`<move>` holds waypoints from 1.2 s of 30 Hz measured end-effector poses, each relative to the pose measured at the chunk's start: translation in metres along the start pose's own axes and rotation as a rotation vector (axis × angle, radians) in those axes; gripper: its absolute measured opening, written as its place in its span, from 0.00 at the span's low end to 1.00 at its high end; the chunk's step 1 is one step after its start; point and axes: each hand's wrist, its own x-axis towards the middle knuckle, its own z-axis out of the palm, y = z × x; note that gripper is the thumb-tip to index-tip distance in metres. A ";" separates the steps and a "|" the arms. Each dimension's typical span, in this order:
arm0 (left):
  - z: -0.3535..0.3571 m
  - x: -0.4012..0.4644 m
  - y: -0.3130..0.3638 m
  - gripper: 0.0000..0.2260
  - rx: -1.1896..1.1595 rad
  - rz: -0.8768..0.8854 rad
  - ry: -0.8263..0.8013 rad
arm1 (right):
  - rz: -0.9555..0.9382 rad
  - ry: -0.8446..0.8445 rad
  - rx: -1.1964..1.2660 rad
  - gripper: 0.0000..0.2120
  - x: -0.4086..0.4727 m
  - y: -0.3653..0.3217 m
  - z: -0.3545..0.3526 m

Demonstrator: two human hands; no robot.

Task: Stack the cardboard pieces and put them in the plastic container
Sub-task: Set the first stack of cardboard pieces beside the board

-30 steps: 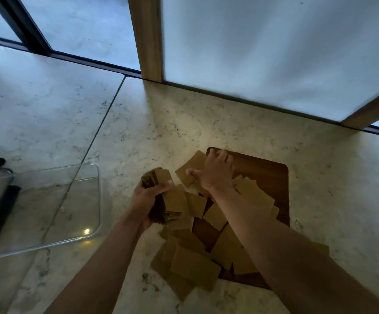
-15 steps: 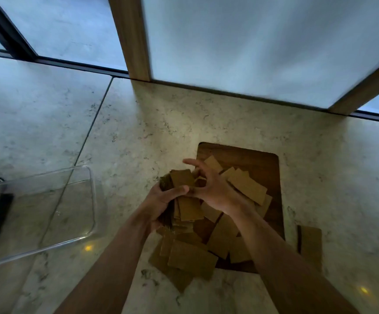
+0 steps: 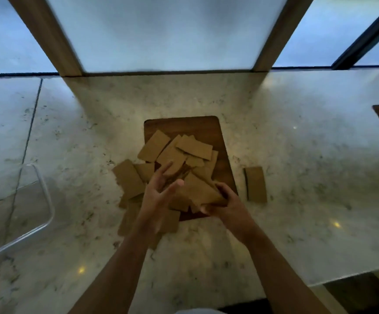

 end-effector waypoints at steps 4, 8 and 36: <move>0.032 -0.029 -0.046 0.19 0.049 -0.036 -0.005 | -0.265 0.027 -0.468 0.32 -0.027 0.028 -0.040; 0.072 -0.055 -0.090 0.28 0.327 0.095 0.056 | -0.286 0.118 -0.532 0.37 -0.042 0.066 -0.050; 0.102 -0.054 -0.133 0.08 0.305 0.256 0.422 | -0.624 -0.056 -1.099 0.31 -0.021 0.072 -0.059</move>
